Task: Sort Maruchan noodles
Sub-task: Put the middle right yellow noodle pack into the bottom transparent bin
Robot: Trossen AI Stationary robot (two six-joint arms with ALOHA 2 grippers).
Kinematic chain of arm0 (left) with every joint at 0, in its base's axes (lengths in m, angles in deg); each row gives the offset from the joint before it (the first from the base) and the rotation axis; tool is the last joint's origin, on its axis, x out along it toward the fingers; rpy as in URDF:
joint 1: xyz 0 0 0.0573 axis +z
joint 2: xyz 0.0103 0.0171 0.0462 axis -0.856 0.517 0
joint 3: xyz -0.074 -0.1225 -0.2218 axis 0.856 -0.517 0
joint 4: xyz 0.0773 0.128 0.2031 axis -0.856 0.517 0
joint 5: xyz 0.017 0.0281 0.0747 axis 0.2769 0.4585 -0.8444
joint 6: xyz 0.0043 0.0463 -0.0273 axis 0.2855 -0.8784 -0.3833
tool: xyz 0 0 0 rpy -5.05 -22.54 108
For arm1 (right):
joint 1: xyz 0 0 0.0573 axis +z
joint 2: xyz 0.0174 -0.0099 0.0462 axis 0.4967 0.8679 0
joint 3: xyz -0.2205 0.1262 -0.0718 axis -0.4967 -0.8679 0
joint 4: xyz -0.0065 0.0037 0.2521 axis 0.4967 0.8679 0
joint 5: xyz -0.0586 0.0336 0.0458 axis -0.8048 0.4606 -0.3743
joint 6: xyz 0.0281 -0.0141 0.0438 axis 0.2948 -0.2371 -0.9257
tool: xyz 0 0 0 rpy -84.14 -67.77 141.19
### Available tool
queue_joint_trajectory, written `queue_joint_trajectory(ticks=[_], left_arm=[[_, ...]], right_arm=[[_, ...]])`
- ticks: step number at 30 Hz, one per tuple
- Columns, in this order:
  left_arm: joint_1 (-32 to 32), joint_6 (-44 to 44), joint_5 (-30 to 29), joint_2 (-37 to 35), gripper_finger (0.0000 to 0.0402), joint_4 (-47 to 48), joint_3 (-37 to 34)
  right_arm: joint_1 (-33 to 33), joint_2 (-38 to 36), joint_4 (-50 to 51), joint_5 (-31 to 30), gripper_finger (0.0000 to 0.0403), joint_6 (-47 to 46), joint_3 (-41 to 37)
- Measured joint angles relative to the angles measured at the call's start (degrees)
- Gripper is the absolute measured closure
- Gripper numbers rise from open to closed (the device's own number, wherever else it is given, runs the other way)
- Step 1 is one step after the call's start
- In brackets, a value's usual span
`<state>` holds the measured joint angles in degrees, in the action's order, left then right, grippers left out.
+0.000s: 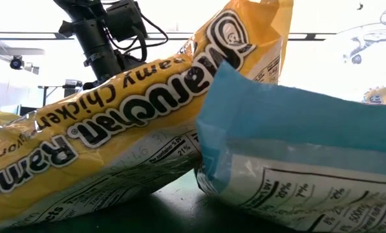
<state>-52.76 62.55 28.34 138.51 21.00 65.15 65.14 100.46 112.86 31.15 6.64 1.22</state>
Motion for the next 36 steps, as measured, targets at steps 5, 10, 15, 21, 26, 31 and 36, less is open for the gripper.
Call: queue_joint_trajectory(ticks=[5,10,15,21,26,31,36], left_arm=[[0.0,0.0,0.0,0.0,0.0249,0.0,0.0],[0.0,0.0,0.0,0.0,0.0249,0.0,0.0],[0.0,0.2,0.0,0.0,0.0249,-0.1,0.0],[0.0,0.3,0.0,0.0,0.0249,-0.1,0.0],[0.0,0.3,0.0,0.0,0.0249,-0.2,0.0],[0.0,1.3,0.0,0.0,0.0249,-0.3,0.0],[0.0,3.6,2.3,0.0,0.0249,-2.0,0.0]], right_arm=[[0.0,-0.6,-0.3,0.3,0.0343,0.0,-0.1],[0.1,-1.7,-0.8,0.5,0.0367,-0.6,-0.2],[0.1,-1.9,-0.9,0.0,0.0364,-0.7,-0.2],[0.1,-2.4,-1.0,2.2,0.0307,0.4,-0.2],[0.1,-3.4,-1.2,4.0,0.0269,2.1,2.3],[0.0,-5.6,-1.2,4.6,0.0256,0.7,6.4],[0.0,-8.4,-1.2,-2.8,0.0262,-0.1,10.0]])
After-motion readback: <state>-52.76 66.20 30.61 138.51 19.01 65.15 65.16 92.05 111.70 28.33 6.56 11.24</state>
